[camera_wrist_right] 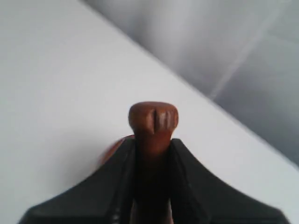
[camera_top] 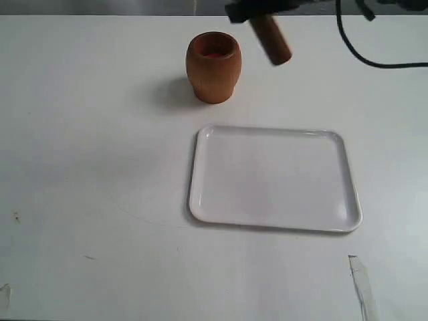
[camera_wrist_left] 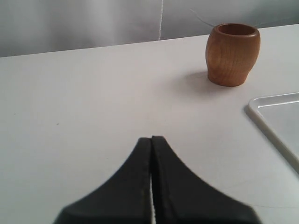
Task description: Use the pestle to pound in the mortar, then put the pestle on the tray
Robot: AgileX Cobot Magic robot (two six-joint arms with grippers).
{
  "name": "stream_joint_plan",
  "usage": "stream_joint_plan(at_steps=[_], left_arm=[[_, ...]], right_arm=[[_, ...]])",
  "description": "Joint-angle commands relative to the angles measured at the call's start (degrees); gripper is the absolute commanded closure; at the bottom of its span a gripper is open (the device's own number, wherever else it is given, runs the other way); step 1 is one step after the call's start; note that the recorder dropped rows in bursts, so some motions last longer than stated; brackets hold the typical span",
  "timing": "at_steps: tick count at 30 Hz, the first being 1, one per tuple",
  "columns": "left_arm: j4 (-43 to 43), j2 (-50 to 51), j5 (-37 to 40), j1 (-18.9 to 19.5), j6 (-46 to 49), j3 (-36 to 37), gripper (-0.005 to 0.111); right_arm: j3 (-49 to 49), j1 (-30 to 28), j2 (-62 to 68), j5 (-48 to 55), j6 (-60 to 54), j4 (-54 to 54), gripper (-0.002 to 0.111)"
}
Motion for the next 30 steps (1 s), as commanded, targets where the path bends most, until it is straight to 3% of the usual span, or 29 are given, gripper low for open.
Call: stream_joint_plan(at_steps=[1,3,5,13,16,19,25,26,30], left_arm=[[-0.42,-0.07,-0.17,-0.44,-0.47,0.03,0.107],[-0.42,-0.07,-0.17,-0.44,-0.47,0.03,0.107],[-0.42,-0.07,-0.17,-0.44,-0.47,0.03,0.107],[-0.42,-0.07,-0.17,-0.44,-0.47,0.03,0.107],[-0.42,-0.07,-0.17,-0.44,-0.47,0.03,0.107],[-0.42,-0.07,-0.17,-0.44,-0.47,0.03,0.107],[-0.42,-0.07,-0.17,-0.44,-0.47,0.03,0.107],[-0.42,-0.07,-0.17,-0.44,-0.47,0.03,0.107],[-0.42,-0.07,-0.17,-0.44,-0.47,0.03,0.107]], right_arm=[[0.05,-0.39,-0.73,-30.48,0.94,-1.0,0.108],[0.05,-0.39,-0.84,-35.19,6.66,-1.59,0.108],[0.05,-0.39,-0.87,-30.61,9.42,-2.39,0.108],[0.05,-0.39,-0.87,21.97,9.32,-3.06,0.108],[0.05,-0.39,-0.87,28.69,10.26,-3.79,0.108],[0.05,-0.62,-0.87,26.18,21.04,-14.35,0.108],[0.05,-0.62,-1.03,19.04,62.16,-60.69,0.108],[0.05,-0.62,-1.12,16.42,64.43,-64.35,0.108],[0.48,0.51,-2.15,-2.57,63.61,-60.01,0.108]])
